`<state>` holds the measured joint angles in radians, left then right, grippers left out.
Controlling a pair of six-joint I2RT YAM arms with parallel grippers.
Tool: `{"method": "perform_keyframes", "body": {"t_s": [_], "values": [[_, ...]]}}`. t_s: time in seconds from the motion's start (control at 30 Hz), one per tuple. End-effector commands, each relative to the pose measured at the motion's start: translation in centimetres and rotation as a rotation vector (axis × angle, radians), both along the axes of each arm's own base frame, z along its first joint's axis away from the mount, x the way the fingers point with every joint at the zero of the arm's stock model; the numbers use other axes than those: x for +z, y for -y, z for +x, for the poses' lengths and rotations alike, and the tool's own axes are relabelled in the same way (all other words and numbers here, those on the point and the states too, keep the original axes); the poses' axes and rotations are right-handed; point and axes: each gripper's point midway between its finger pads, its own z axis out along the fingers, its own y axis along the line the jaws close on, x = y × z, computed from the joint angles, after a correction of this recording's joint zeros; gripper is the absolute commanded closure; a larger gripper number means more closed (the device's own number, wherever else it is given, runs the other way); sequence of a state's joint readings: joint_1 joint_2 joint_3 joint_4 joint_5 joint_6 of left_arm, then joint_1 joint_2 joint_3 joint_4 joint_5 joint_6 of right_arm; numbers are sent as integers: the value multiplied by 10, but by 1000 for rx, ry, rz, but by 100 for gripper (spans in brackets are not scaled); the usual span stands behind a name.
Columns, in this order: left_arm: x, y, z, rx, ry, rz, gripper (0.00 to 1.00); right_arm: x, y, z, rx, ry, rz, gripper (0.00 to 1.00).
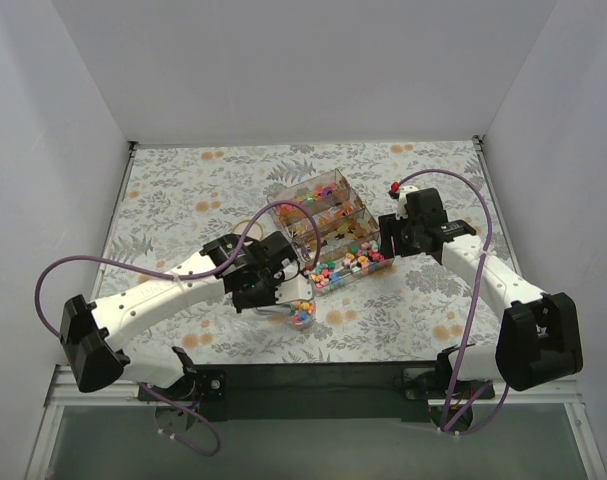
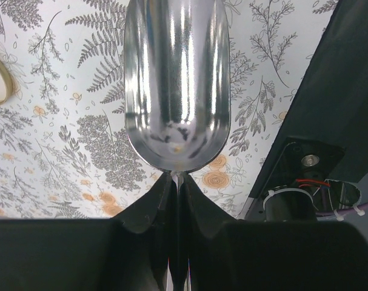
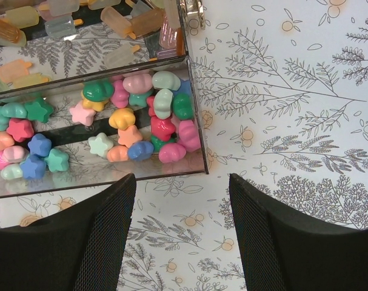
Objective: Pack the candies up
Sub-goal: Place the fake candies in the packing bottle, then place the spatula at the center of the board.
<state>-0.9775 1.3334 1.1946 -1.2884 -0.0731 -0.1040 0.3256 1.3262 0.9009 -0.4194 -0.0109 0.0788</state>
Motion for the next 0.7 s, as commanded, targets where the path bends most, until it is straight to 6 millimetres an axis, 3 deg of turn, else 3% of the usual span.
{"method": "perform_keyframes", "body": {"t_s": [0.0, 0.2, 0.37, 0.4, 0.43, 0.57, 0.67], "values": [[23, -7, 4, 16, 78, -36, 100, 8, -4, 2, 5, 24, 21, 31], [28, -18, 6, 54, 154, -76, 100, 12, -3, 2, 1, 37, 22, 31], [42, -11, 27, 109, 349, -285, 100, 14, -2, 3, -4, 47, 19, 31], [34, -15, 30, 135, 361, -290, 100, 15, -2, 3, -5, 49, 19, 31], [37, -9, 39, 154, 396, -340, 100, 16, -2, 4, -6, 53, 21, 31], [32, -17, 67, 335, 455, -417, 100, 19, -3, 4, -3, 56, 31, 31], [28, -37, 103, 591, 526, -443, 100, 21, -4, 3, -4, 63, 38, 31]]}}
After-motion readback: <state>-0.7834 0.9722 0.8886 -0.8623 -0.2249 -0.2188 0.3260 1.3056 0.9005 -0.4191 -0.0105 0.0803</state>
